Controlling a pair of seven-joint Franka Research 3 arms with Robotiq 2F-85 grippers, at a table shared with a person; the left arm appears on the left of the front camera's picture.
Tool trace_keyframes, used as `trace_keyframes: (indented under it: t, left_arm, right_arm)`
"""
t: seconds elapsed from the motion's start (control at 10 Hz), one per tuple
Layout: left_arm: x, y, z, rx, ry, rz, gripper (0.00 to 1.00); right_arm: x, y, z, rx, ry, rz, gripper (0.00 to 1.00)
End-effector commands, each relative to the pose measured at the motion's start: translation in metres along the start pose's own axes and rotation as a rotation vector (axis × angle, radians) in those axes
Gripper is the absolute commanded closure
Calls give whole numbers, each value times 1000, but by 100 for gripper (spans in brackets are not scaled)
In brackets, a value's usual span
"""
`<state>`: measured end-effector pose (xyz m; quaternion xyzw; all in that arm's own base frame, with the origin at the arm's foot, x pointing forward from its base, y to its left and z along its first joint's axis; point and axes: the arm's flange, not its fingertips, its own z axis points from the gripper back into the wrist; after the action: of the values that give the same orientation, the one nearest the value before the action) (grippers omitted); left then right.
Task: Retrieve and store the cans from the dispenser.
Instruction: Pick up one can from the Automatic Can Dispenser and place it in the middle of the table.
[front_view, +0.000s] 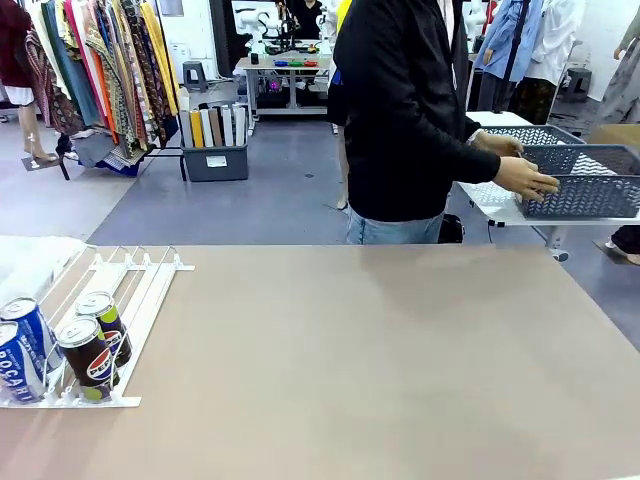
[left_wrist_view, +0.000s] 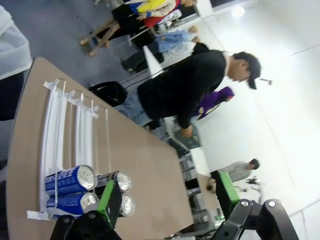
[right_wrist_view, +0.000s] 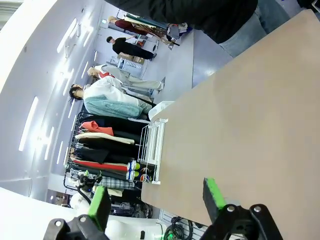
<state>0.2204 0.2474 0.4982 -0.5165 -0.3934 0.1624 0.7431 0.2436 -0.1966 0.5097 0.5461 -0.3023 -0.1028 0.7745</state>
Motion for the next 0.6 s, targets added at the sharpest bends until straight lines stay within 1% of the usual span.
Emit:
trace_keyframes:
  t: [0.0,0.1,0.2,0.3,0.4,0.5]
  left_arm:
    - [2,-28,-23,276,205,-154,0]
    - [1,-46,-54,488,367,-263,0]
    - [-4,-62,-81,636,460,-354,0]
    - [-6,-73,-104,798,519,-443,0]
    - [-11,-78,-128,955,604,-527,0]
    - [-20,-74,-150,1074,698,-596,0]
  right_arm:
    - [2,-1,-2,22,-12,27,0]
    - [2,-1,-2,22,-12,27,0]
    - [2,-1,-2,22,-12,27,0]
    - [2,-1,-2,22,-12,27,0]
    - [2,-1,-2,22,-12,27,0]
    - [2,-1,-2,22,-12,27,0]
